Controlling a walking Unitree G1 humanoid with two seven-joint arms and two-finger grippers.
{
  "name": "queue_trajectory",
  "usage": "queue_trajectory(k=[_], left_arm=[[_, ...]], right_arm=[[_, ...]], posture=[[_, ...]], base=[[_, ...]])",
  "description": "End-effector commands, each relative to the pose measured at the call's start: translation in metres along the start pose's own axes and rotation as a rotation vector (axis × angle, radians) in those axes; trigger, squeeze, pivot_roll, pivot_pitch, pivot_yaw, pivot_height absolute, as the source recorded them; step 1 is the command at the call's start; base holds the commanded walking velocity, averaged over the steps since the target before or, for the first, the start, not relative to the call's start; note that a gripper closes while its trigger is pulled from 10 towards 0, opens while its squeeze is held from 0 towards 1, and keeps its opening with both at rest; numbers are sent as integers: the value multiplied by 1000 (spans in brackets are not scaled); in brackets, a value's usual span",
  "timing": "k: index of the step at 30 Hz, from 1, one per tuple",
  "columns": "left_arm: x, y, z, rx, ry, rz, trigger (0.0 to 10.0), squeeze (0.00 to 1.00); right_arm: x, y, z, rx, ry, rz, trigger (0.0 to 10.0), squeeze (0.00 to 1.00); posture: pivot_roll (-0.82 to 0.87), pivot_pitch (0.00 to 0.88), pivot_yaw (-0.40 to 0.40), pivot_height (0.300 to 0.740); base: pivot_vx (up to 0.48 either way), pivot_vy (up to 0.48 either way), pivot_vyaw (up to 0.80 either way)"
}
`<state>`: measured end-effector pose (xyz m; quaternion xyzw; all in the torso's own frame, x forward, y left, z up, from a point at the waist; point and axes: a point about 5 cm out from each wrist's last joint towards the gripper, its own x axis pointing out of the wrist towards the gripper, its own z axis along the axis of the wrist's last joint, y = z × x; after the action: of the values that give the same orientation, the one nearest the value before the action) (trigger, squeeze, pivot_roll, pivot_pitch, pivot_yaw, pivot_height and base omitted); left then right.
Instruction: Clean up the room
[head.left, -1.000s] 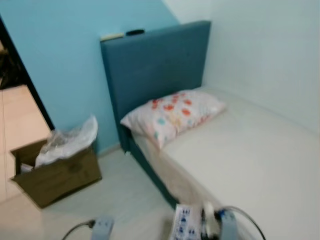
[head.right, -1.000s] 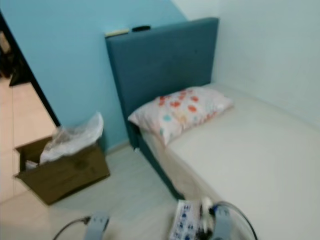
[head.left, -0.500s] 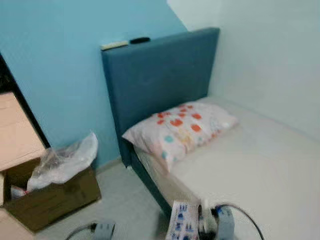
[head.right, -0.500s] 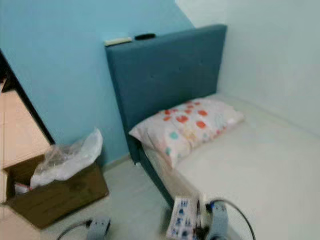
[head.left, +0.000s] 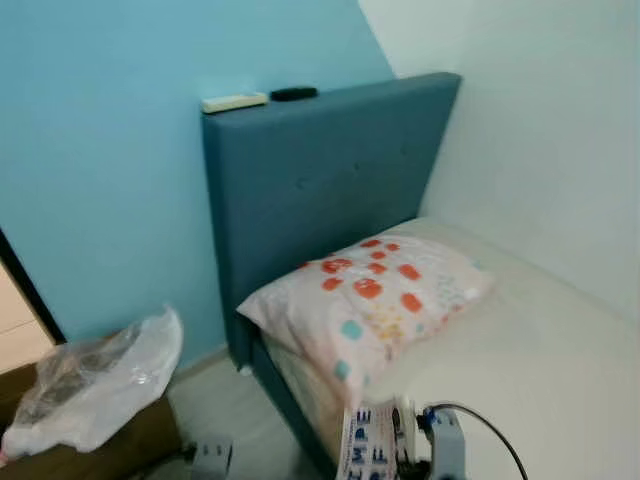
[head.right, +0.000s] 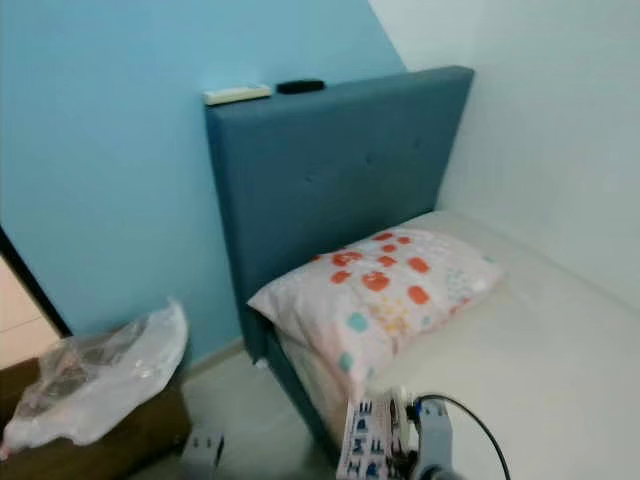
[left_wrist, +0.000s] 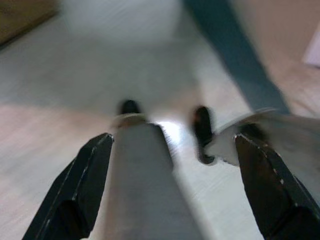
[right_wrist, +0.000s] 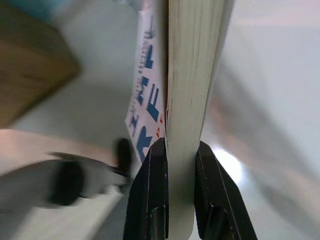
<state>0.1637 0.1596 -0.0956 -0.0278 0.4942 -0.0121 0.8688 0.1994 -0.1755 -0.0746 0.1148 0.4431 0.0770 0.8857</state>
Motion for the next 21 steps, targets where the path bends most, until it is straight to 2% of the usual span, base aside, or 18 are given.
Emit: queue_trajectory(k=[1,4,16,17,18,19,21], left_arm=[[1,-3,4,11,-13,-13,10000,0],[1,-2,5,28,-9,-15,10000,0],[0,4,6,38,-8,-2,10000,0],[0,6,6,27,-8,3,10000,0],[0,8,6,24,-8,8,10000,0],[0,8,6,24,-8,8,10000,0],[0,10,7,24,-8,13,10000,0]], right_arm=[[-2,-7,2,-1,-14,-16,10000,0],[-2,-6,3,15,-25,-17,10000,0],[-2,-9,13,92,-95,-38,10000,0],[-3,-13,18,113,-124,-57,10000,0],[-8,-26,29,177,-193,-137,10000,0],[-8,-26,29,177,-193,-137,10000,0],[-23,-59,48,330,-337,-315,10000,0]], posture=[[-108,0,-75,733],[-108,0,-65,733],[-106,0,-48,733],[-104,0,-44,733],[-108,0,-39,733],[-108,0,-39,733],[-113,0,-34,733]], base=[[0,0,0],[0,-260,0],[0,-465,0],[0,0,0],[0,0,0],[0,0,0],[0,0,0]])
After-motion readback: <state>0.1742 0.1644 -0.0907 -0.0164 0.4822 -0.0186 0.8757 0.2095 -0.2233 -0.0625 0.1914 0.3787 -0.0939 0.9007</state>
